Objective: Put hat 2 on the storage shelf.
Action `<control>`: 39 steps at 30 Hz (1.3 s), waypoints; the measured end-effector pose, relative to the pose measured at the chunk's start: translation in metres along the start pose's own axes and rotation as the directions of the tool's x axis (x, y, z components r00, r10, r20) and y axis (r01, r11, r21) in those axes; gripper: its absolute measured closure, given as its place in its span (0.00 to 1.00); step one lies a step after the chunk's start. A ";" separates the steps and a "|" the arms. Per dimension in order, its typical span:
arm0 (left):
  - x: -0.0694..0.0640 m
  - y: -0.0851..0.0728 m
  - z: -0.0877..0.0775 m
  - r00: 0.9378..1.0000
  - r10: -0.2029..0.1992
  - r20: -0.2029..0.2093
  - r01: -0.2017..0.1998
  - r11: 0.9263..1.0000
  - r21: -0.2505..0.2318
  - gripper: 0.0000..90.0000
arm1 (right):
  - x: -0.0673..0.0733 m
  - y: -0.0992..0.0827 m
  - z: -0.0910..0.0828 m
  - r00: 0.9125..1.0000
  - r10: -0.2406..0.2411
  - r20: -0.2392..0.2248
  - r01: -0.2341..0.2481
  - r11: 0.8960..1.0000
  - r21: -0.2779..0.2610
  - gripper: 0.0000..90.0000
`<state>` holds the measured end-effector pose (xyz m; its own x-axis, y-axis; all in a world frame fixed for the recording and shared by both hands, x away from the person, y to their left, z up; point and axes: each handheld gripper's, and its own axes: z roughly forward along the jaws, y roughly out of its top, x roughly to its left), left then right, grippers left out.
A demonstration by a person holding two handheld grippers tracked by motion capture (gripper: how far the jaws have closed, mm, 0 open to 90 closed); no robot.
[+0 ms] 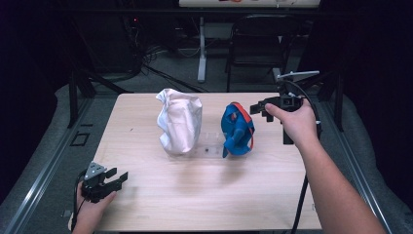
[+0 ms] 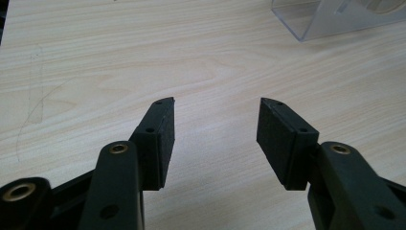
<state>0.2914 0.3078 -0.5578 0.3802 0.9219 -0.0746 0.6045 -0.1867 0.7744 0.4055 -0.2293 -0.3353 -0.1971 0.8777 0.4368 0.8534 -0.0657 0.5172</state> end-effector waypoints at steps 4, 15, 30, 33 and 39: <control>0.000 0.000 0.000 1.000 -0.001 -0.001 0.001 1.000 -0.001 0.54 | -0.006 -0.007 -0.003 1.000 -0.004 0.009 0.004 1.000 -0.014 0.51; -0.001 0.001 0.003 1.000 -0.002 0.003 0.002 1.000 -0.013 0.53 | -0.021 -0.035 -0.009 0.999 -0.022 0.039 0.023 1.000 -0.004 0.50; -0.006 0.005 0.009 1.000 0.015 0.021 -0.015 1.000 -0.003 0.53 | -0.034 -0.081 -0.007 0.997 -0.051 0.050 0.051 0.999 -0.011 0.49; -0.007 0.006 0.010 0.999 0.019 0.026 -0.019 1.000 0.007 0.53 | -0.035 -0.091 -0.004 0.997 -0.063 0.040 0.064 0.998 -0.024 0.49; -0.008 0.007 0.012 0.999 0.025 0.030 -0.025 1.000 0.001 0.53 | -0.042 -0.111 0.009 0.996 -0.070 0.046 0.072 0.997 -0.027 0.49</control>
<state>0.3011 0.2955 -0.5592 0.4158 0.9065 -0.0737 0.5957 -0.2102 0.7752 0.3232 -0.2546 -0.4178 -0.2342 0.9011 0.3649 0.8236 -0.0155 0.5670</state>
